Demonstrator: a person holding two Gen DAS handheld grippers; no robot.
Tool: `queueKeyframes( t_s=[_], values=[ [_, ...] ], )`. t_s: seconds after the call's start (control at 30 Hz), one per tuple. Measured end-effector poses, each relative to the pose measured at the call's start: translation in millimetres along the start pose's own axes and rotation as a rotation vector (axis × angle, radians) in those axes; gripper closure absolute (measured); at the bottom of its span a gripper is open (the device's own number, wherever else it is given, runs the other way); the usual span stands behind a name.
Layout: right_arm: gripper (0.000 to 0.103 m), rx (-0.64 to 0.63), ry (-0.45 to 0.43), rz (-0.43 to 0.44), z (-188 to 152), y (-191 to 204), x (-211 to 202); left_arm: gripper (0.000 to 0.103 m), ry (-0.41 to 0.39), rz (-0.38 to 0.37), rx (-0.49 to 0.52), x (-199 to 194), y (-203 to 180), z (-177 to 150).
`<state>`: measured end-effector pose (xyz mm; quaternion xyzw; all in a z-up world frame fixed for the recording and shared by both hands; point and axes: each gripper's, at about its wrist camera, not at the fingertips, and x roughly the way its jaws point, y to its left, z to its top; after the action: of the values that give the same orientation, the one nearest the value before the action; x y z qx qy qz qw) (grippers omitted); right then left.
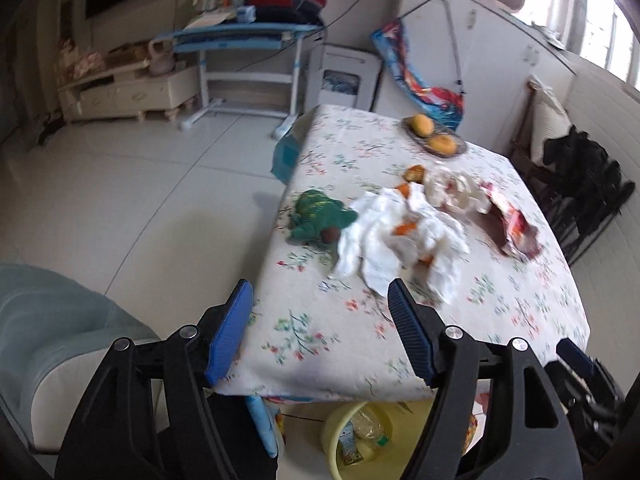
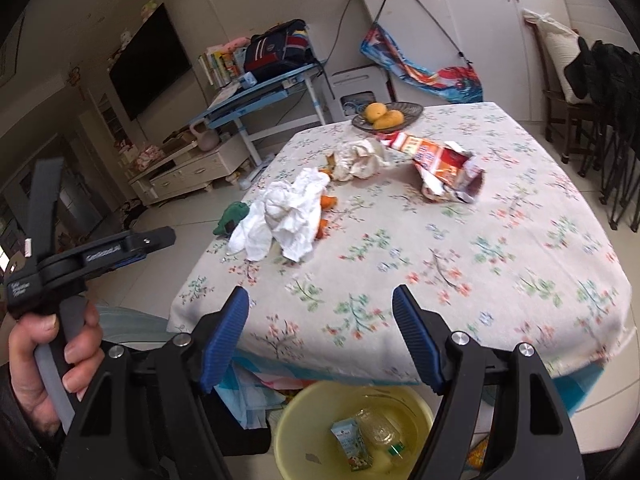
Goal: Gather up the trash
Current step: 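Grasp the crumpled white tissue with the right gripper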
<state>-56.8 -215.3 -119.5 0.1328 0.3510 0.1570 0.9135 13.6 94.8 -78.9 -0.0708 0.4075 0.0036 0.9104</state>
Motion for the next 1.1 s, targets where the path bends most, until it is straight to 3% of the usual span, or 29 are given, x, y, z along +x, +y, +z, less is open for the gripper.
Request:
queueKeyframes(
  t_s=[0.17,0.47,0.77,0.93,1.0,1.1],
  values=[
    [0.035,-0.014,0.01,0.029,18,8,20,0.036,0.026,0.015,-0.027,18,6,13],
    [0.043,-0.042,0.066,0.057,51,23,77,0.036,0.095,0.052,0.031,51,9,39],
    [0.05,-0.027,0.117,0.06,58,20,110,0.036,0.154,0.06,0.102,81,5,53],
    [0.064,-0.01,0.141,0.066,58,14,117,0.035,0.175,0.057,0.135,92,-2,54],
    [0.077,-0.002,0.143,0.075,58,12,117,0.034,0.18,0.063,0.15,95,-4,54],
    [0.088,0.005,0.137,0.088,58,10,114,0.034,0.186,0.073,0.16,101,-7,55]
  ],
)
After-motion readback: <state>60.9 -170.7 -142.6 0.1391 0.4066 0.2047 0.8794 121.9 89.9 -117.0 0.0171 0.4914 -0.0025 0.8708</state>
